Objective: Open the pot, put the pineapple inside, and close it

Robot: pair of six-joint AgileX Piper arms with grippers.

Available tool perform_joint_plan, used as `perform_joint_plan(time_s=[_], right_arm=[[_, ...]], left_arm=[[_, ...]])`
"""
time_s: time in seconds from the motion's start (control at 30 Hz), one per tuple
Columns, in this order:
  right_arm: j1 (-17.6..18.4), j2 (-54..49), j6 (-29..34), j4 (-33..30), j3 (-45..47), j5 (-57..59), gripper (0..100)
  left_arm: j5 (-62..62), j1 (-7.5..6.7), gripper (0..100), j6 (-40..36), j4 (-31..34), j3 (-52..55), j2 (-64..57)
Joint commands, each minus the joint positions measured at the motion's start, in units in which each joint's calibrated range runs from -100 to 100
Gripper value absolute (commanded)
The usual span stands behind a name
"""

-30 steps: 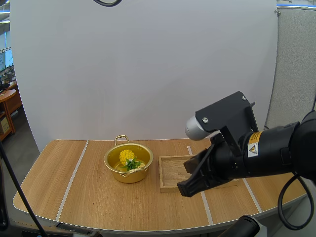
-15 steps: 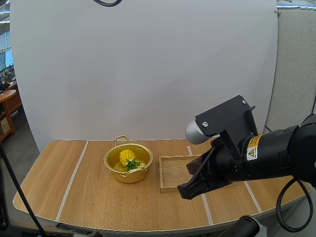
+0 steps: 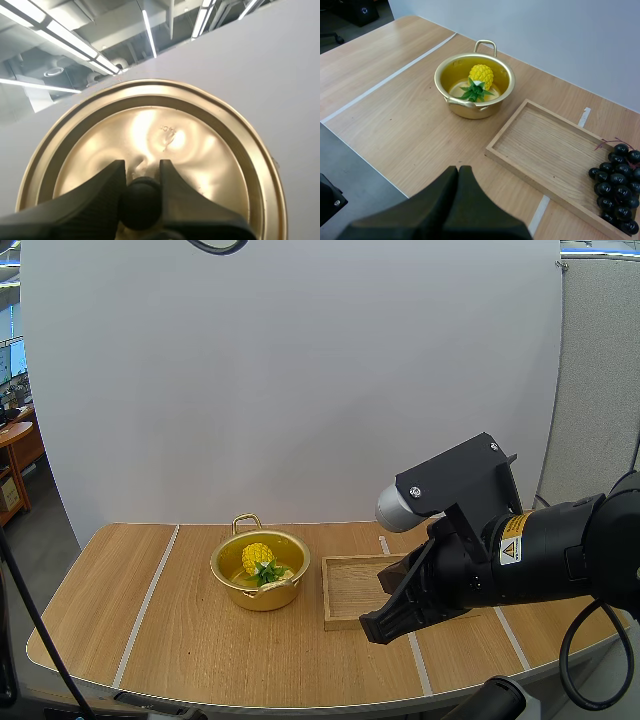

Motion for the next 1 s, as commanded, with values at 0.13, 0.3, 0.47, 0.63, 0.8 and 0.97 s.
perform_joint_plan(time_s=[0.13,0.3,0.47,0.63,0.8,0.97], right_arm=[[-0.3,-0.6,0.0,-0.4,0.1,-0.3,0],[-0.3,-0.6,0.0,-0.4,0.1,-0.3,0],[-0.3,-0.6,0.0,-0.4,0.1,-0.3,0],[-0.3,-0.6,0.0,-0.4,0.1,-0.3,0],[-0.3,-0.6,0.0,-0.4,0.1,-0.3,0],[-0.3,-0.6,0.0,-0.5,0.1,-0.3,0]], left_arm=[[32.3,-0.11,0,-0.4,-0.4,-0.3,-0.4],[33.8,-0.11,0,1.9,-0.4,2.6,0.4],[33.8,-0.11,0,3.0,-0.4,8.9,1.5],[33.8,-0.11,0,4.2,-4.2,17.3,3.4],[33.8,-0.11,0,6.4,-10.3,27.0,6.2],[33.8,-0.11,0,9.6,-15.9,34.9,9.3]])
